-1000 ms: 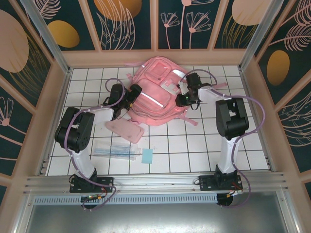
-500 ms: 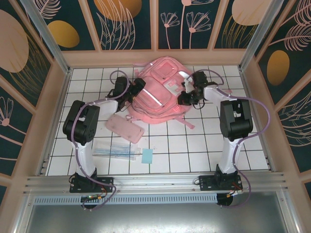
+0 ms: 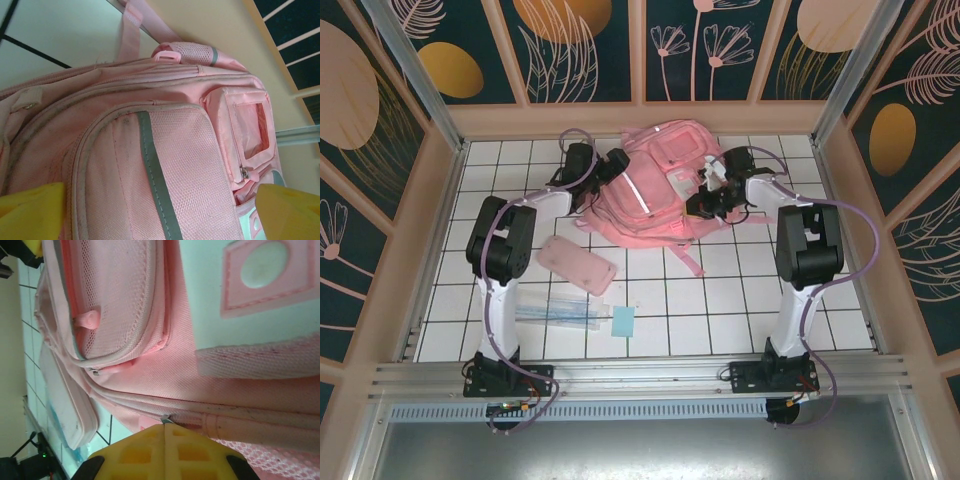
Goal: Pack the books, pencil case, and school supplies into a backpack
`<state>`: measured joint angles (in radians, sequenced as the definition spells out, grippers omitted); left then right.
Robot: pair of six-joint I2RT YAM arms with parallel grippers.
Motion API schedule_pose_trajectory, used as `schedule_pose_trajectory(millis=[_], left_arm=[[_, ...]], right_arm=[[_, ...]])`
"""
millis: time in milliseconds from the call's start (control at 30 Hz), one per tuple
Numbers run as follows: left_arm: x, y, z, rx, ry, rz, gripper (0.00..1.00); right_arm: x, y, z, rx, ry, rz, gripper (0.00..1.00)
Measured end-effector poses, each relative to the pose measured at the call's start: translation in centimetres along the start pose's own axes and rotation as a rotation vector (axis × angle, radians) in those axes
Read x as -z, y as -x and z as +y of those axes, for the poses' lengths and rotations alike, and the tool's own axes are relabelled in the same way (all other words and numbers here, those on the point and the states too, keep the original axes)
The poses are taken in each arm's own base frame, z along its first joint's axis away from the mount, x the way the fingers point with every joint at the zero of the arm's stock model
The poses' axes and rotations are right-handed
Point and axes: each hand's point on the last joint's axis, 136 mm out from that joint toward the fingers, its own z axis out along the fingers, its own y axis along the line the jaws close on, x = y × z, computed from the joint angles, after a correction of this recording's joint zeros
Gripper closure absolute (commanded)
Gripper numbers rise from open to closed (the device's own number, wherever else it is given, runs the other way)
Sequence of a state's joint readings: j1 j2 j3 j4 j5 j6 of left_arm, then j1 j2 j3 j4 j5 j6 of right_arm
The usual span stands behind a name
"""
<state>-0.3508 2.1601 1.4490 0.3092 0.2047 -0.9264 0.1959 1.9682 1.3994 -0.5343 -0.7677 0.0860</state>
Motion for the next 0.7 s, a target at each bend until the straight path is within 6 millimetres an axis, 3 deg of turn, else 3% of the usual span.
schedule_pose_trajectory(millis=[267, 400, 567, 700], left_arm=[[-0.9, 0.2, -0.9, -0.096, -0.001, 0.037, 0.05], [-0.9, 0.1, -0.9, -0.119, 0.004, 0.049, 0.05], [-0.9, -0.1, -0.7, -0.141, 0.019, 0.065, 0.05], [-0.1, 0.0, -0.7, -0.187, 0.057, 0.08, 0.05]], right_arm=[[-1.1, -2.1, 0.8, -0.075, 0.08, 0.019, 1.0], [-2.9, -3.3, 2.1, -0.107, 0.112, 0.037, 1.0], [-4.1, -4.8, 2.4, -0.156, 0.087, 0.052, 0.84], [-1.6, -3.6, 3.5, -0.109, 0.017, -0.039, 0.73]])
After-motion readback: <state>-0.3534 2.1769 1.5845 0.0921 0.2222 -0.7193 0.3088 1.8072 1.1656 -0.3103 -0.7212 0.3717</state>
